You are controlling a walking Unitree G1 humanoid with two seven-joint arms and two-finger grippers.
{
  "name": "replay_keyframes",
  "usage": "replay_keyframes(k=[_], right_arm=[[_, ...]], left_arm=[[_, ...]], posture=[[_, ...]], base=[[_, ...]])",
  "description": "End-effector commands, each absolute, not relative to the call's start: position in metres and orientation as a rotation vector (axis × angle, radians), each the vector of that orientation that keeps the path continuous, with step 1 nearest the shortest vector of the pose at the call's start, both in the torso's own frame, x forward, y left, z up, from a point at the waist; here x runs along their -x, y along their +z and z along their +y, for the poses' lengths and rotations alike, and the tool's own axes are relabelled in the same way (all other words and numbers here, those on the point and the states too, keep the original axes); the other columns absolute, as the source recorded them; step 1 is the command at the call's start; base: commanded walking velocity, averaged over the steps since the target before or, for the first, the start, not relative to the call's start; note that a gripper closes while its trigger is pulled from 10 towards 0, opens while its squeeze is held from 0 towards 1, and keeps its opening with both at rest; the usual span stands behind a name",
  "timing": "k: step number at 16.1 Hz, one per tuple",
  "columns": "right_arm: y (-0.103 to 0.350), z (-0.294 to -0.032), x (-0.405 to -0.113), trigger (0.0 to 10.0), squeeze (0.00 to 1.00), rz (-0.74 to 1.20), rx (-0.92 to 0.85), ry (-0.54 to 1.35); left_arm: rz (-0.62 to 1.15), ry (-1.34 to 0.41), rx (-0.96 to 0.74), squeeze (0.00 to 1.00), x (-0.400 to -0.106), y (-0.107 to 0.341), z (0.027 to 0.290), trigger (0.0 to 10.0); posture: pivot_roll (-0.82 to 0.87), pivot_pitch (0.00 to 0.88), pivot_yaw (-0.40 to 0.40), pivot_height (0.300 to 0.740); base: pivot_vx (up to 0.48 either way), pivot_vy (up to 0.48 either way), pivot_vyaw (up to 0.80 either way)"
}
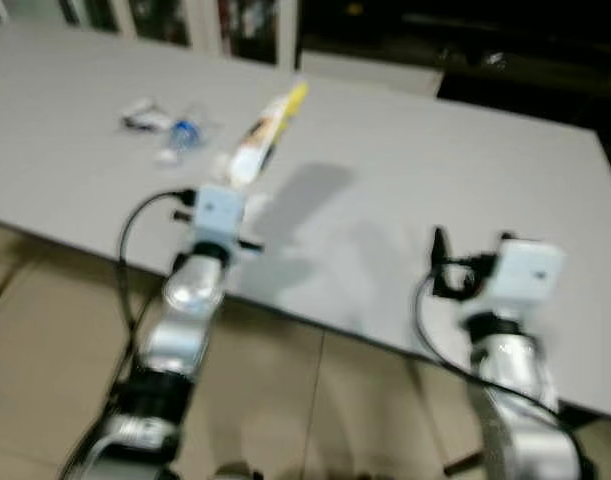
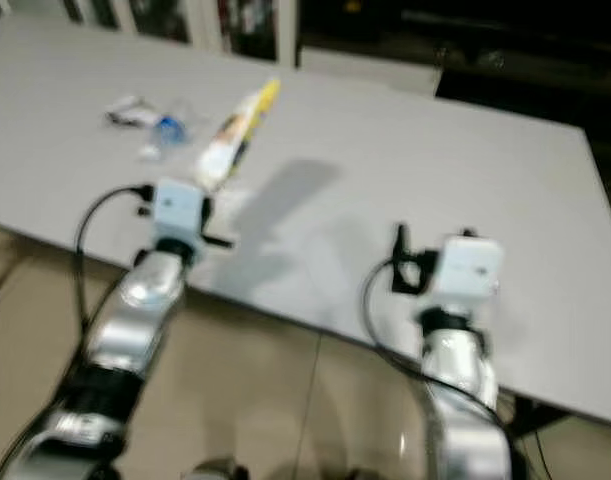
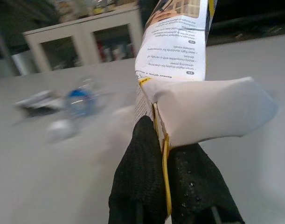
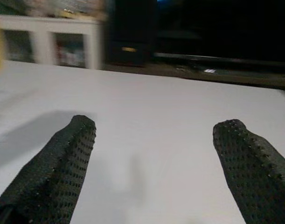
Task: Picking trash to rubbish bin
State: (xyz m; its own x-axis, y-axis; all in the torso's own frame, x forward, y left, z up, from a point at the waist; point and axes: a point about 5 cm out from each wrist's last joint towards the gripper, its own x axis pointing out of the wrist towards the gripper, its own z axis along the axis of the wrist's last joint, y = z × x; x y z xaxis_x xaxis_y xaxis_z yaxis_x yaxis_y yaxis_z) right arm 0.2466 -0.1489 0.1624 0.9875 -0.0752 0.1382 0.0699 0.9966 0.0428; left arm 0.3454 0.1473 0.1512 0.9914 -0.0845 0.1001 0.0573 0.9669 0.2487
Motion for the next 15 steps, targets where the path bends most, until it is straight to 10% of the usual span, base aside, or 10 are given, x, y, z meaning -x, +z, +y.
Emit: replay_keyframes(k=[1, 15], right_arm=[[0.1626, -0.1571, -0.245, 10.0, 0.0, -0.144, -0.018, -0.103], [0.1609, -0.1586, -0.2419, 10.0, 0.0, -0.13, -0.018, -0.119]], left_arm=[[-0.116, -0.093, -0.234, 0.0, -0.3464, 0.1536, 0.1404, 10.0], [-0.1, -0.12, -0.226, 0.0, -0.3476, 0.1511, 0.1345, 10.0]], posture=[[0.13, 0.105, -0.027, 0.74], [0.11, 0.111, -0.023, 0.74]], base=[[0.0, 0.401, 0.0], [0.0, 0.474, -0.11]])
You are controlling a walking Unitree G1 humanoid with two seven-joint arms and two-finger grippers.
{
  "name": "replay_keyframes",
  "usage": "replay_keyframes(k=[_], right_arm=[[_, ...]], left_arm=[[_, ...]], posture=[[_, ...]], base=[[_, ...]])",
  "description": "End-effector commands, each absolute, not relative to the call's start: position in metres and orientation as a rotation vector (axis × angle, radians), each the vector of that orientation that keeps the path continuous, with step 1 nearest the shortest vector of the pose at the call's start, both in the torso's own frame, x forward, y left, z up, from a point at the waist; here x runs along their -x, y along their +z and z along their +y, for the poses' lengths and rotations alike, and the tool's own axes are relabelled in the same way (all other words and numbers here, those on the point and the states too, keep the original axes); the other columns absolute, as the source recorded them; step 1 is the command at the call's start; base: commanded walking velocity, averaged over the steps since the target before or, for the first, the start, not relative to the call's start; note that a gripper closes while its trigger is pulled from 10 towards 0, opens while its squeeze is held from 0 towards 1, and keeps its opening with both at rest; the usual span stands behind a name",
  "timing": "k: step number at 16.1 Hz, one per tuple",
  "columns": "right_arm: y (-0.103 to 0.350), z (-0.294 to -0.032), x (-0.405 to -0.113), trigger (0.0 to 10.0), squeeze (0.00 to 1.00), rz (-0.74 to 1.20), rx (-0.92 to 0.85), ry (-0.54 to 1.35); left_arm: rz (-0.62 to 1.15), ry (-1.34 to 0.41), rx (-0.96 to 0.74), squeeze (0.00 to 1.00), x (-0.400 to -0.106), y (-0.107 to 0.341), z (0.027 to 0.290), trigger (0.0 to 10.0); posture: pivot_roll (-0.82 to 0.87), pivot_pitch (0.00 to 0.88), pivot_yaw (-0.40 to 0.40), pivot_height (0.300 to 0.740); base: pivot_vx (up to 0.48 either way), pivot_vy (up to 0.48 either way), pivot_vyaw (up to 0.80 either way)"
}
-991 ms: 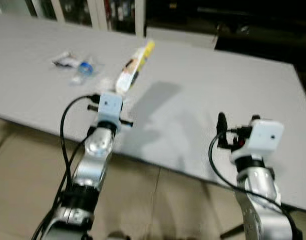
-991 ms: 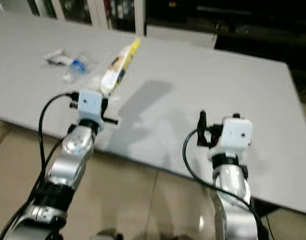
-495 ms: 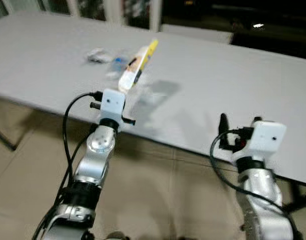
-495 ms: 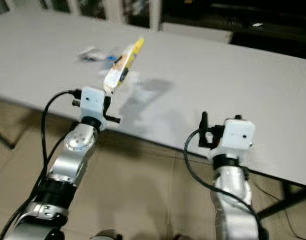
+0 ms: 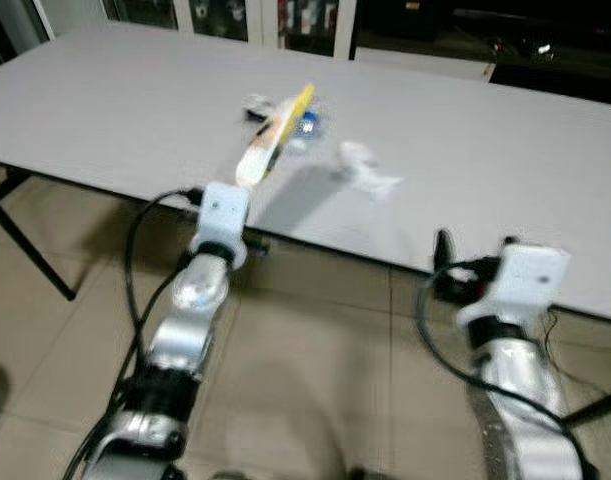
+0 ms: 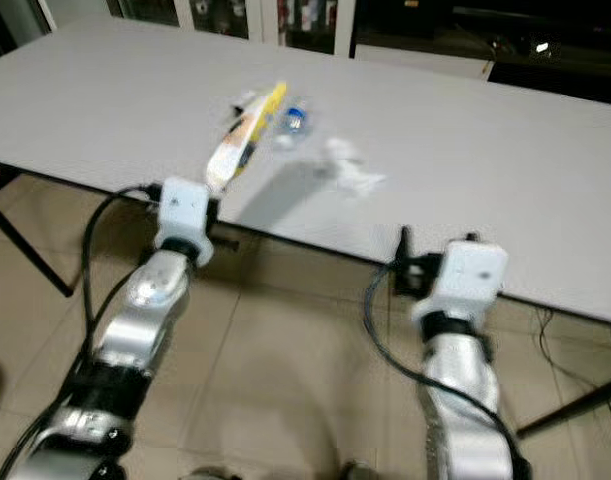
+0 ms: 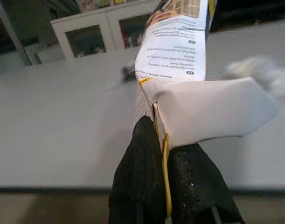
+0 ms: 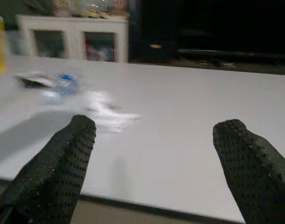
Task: Picking trash to rubbish bin
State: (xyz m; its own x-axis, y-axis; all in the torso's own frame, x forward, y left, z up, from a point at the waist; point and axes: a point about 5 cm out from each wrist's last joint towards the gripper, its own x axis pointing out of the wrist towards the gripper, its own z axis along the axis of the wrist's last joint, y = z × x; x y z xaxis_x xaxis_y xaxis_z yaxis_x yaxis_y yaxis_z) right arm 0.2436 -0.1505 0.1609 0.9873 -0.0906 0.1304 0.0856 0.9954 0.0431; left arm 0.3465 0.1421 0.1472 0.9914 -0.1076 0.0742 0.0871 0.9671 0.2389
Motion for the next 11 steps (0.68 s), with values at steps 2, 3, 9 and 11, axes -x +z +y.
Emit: replay_keyframes(k=[2, 3, 9, 11], right_arm=[[0.1603, -0.159, -0.2414, 10.0, 0.0, -0.127, -0.018, -0.12], [0.1604, -0.1591, -0.2412, 10.0, 0.0, -0.127, -0.017, -0.121], [0.1608, -0.1592, -0.2408, 10.0, 0.0, -0.129, -0.015, -0.123], [0.1611, -0.1593, -0.2408, 10.0, 0.0, -0.13, -0.011, -0.123]], left_arm=[[-0.098, -0.12, -0.226, 0.0, -0.3477, 0.1508, 0.134, 10.0], [-0.099, -0.122, -0.224, 0.0, -0.348, 0.1509, 0.1331, 10.0], [-0.115, -0.145, -0.221, 0.0, -0.3475, 0.1522, 0.1306, 10.0], [-0.139, -0.182, -0.2, 0.0, -0.3479, 0.156, 0.1246, 10.0]], posture=[[0.11, 0.113, -0.024, 0.74], [0.11, 0.115, -0.025, 0.74], [0.11, 0.118, -0.026, 0.74], [0.11, 0.118, -0.026, 0.74]], base=[[0.0, 0.48, -0.8], [0.0, 0.48, -0.73], [0.0, 0.4, -0.21], [0.0, 0.0, 0.0]])
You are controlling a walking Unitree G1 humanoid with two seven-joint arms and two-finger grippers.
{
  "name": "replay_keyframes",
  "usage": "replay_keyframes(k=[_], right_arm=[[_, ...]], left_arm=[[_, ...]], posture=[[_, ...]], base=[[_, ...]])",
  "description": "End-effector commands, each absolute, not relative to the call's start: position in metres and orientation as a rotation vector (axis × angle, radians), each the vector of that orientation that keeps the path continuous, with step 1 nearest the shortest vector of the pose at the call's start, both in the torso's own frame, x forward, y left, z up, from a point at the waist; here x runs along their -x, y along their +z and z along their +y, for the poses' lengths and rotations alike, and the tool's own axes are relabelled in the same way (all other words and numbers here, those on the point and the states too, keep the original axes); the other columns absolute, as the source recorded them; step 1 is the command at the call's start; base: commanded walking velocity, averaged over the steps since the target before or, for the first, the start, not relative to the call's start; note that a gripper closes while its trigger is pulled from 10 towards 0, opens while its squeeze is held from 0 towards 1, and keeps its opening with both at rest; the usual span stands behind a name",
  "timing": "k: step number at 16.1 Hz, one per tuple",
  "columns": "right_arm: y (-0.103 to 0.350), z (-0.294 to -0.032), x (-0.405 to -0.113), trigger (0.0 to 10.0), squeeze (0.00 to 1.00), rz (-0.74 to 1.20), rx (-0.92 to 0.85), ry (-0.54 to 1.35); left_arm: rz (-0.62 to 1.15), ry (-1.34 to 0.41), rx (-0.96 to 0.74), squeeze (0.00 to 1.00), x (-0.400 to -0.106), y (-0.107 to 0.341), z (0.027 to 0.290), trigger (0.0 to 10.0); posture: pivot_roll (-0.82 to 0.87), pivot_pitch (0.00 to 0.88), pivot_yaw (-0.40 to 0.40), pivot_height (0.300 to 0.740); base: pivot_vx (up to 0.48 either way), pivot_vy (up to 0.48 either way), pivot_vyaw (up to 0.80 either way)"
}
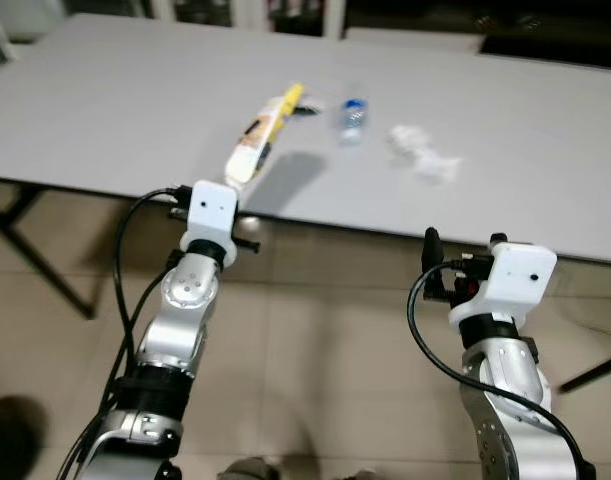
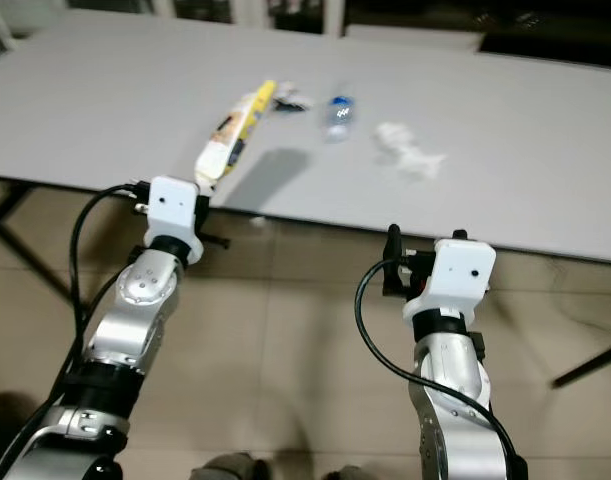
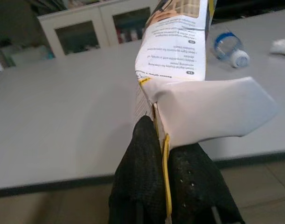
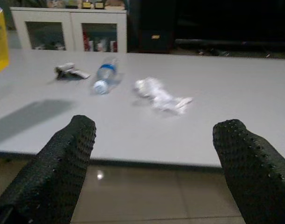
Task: Picking trash to rubbish bin
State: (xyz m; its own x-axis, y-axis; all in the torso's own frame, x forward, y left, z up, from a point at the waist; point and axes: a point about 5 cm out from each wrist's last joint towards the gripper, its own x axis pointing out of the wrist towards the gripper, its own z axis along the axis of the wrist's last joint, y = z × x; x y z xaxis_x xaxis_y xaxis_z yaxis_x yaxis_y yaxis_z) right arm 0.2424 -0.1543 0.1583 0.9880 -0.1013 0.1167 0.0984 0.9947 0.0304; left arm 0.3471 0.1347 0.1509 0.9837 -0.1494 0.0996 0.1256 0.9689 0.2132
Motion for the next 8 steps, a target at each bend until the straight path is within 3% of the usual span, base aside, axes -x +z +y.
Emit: replay_keyframes(k=[1, 4, 8], right_arm=[[0.161, -0.159, -0.241, 10.0, 0.0, -0.13, -0.01, -0.122], [0.163, -0.16, -0.242, 10.0, 0.0, -0.135, -0.004, -0.128], [0.163, -0.161, -0.243, 10.0, 0.0, -0.137, 0.011, -0.149]], left_arm=[[-0.141, -0.201, -0.187, 0.0, -0.349, 0.158, 0.121, 10.0], [-0.154, -0.251, -0.142, 0.0, -0.354, 0.165, 0.114, 10.0], [-0.177, -0.301, -0.113, 0.0, -0.357, 0.172, 0.109, 10.0]], posture=[[0.1, 0.119, -0.029, 0.74], [0.1, 0.117, -0.027, 0.74], [0.1, 0.112, -0.015, 0.74]], base=[[0.0, 0.0, 0.0], [0.0, 0.0, 0.0], [0.386, 0.0, 0.0]])
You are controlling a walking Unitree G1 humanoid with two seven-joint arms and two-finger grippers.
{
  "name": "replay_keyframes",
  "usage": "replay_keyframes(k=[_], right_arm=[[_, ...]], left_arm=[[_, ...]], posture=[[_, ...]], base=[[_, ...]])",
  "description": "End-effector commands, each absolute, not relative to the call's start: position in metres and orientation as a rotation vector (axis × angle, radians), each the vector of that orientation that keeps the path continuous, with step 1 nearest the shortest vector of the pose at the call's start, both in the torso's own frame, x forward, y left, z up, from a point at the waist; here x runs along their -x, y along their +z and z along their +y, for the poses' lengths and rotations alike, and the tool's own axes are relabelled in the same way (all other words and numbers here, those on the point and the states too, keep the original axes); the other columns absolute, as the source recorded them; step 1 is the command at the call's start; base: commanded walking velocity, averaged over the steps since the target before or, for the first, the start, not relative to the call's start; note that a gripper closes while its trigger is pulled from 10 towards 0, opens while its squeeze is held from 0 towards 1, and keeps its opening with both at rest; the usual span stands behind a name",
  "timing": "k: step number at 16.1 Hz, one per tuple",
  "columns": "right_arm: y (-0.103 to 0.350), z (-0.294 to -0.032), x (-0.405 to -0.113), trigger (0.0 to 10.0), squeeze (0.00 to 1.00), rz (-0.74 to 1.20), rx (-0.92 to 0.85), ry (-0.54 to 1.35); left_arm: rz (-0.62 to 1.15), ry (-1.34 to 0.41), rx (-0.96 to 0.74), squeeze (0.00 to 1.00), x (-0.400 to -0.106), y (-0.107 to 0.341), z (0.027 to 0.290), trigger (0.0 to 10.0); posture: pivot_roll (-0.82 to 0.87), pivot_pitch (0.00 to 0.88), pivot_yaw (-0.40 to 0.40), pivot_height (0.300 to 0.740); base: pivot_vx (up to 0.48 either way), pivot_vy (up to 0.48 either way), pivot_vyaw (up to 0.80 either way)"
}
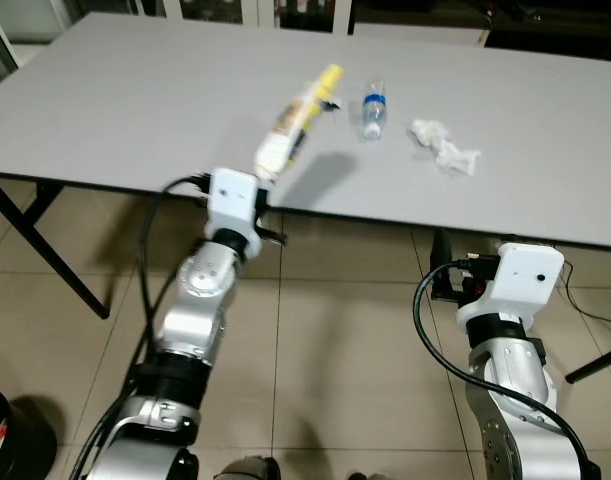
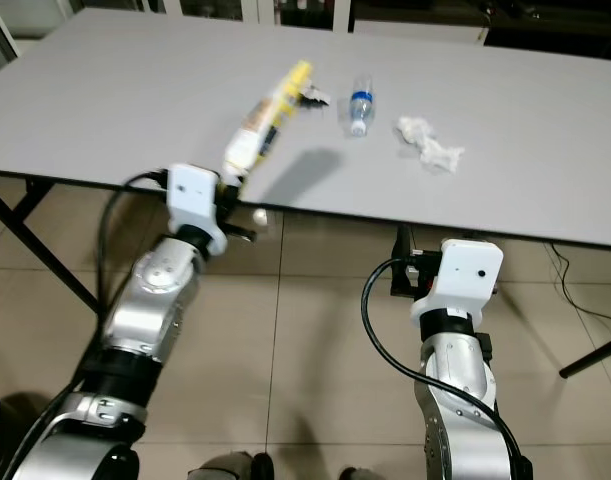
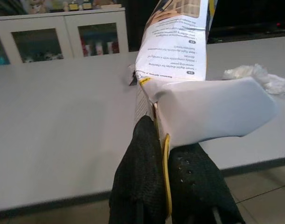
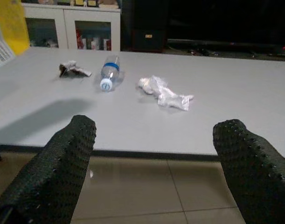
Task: Picking trash to rubbish bin
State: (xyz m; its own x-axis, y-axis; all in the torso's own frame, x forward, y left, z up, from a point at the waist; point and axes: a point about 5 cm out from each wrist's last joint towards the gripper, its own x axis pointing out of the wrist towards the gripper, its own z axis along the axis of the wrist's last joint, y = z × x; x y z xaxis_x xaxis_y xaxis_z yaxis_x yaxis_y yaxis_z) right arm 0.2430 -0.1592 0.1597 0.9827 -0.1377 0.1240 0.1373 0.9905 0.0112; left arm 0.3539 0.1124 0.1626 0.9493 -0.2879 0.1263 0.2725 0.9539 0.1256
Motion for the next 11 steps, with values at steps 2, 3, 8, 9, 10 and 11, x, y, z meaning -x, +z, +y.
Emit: replay_keyframes(k=[2, 3, 8, 9, 10, 11], right_arm=[[0.1628, -0.1613, -0.243, 10.0, 0.0, -0.14, 0.017, -0.162], [0.1625, -0.1627, -0.2427, 10.0, 0.0, -0.14, 0.019, -0.17], [0.1636, -0.1639, -0.244, 10.0, 0.0, -0.147, 0.031, -0.189], [0.1637, -0.1638, -0.2441, 10.0, 0.0, -0.148, 0.031, -0.189], [0.1637, -0.1635, -0.2445, 10.0, 0.0, -0.149, 0.03, -0.189], [0.1641, -0.162, -0.2461, 10.0, 0.0, -0.152, 0.029, -0.184]], left_arm=[[-0.178, -0.314, -0.112, 0.0, -0.3584, 0.1728, 0.1081, 10.0], [-0.178, -0.326, -0.109, 0.0, -0.3583, 0.1725, 0.1062, 10.0], [-0.18, -0.35, -0.109, 0.0, -0.3585, 0.1717, 0.1018, 10.0], [-0.182, -0.352, -0.108, 0.0, -0.3585, 0.1717, 0.1014, 10.0], [-0.182, -0.353, -0.108, 0.0, -0.3586, 0.1718, 0.1014, 10.0], [-0.183, -0.356, -0.107, 0.0, -0.359, 0.1719, 0.1013, 10.0]], posture=[[0.1, 0.109, -0.012, 0.74], [0.09, 0.107, -0.01, 0.74], [0.09, 0.101, -0.007, 0.74], [0.09, 0.101, -0.007, 0.74], [0.1, 0.098, -0.006, 0.74], [0.1, 0.097, -0.006, 0.74]], base=[[0.48, 0.0, 0.0], [0.48, 0.0, 0.0], [0.48, 0.0, 0.0], [0.48, 0.0, 0.0], [0.48, 0.0, 0.0], [0.48, 0.0, 0.0]])
